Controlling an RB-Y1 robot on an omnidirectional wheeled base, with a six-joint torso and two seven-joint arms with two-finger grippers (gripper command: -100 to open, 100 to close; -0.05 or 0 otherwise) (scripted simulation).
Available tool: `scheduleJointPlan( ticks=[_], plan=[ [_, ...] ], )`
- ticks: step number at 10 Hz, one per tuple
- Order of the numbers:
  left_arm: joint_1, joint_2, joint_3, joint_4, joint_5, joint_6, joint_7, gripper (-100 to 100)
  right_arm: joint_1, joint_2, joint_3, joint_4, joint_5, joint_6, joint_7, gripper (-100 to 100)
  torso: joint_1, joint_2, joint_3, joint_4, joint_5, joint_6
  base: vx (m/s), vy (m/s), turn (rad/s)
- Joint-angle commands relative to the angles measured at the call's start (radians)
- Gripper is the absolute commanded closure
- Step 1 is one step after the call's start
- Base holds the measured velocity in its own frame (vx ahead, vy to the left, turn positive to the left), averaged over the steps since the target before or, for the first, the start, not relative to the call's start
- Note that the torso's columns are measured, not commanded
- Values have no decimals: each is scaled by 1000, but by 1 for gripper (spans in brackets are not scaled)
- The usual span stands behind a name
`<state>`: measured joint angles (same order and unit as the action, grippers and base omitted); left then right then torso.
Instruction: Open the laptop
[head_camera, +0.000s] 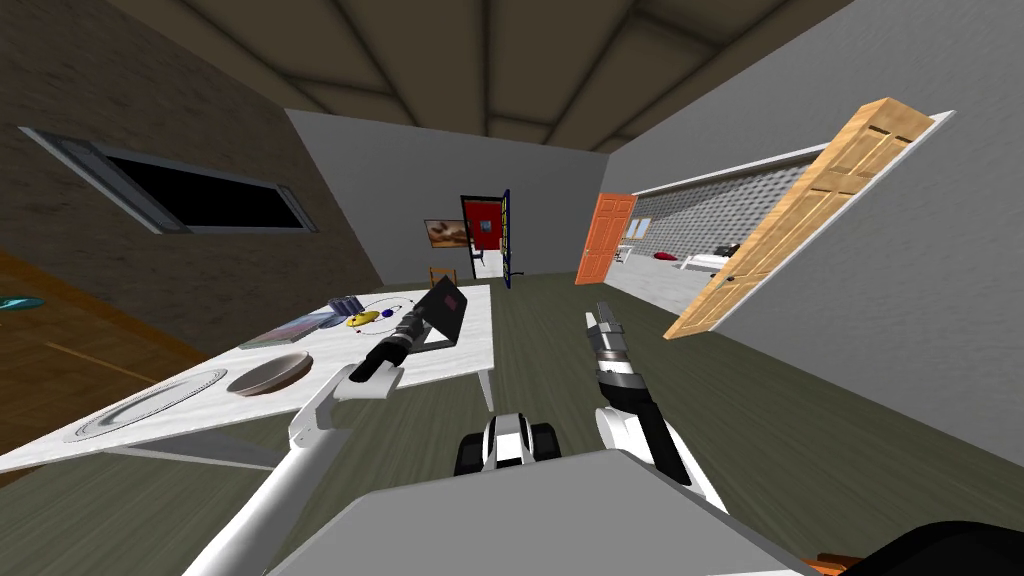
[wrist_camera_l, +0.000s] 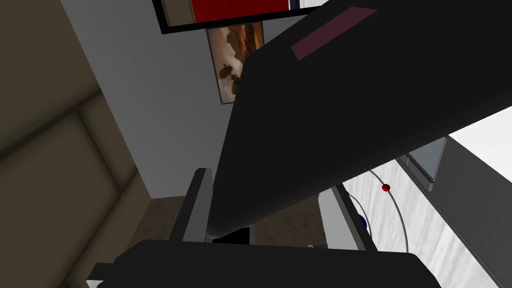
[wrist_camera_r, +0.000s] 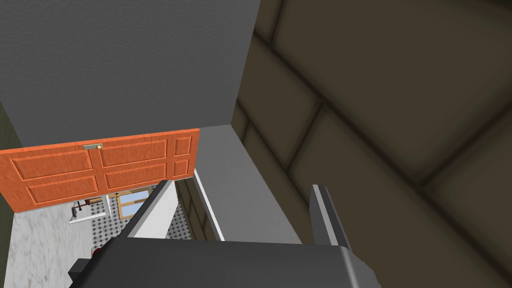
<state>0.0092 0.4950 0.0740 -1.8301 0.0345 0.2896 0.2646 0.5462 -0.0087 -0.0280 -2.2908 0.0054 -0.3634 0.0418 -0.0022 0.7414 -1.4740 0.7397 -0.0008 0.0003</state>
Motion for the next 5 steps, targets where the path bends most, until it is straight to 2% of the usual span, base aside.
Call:
scheduleJointPlan(
  ticks=[1,5],
  plan=[
    [1,-37,5,30,27,-33,27,100,0,0,0,0,0,0,0,0,-1,-2,-1,0,-1,-1,-6,76,25],
    [3,-109,14,79,77,-95,72,100,0,0,0,0,0,0,0,0,5,-4,-3,-2,2,0,-3,124,9]
  ],
)
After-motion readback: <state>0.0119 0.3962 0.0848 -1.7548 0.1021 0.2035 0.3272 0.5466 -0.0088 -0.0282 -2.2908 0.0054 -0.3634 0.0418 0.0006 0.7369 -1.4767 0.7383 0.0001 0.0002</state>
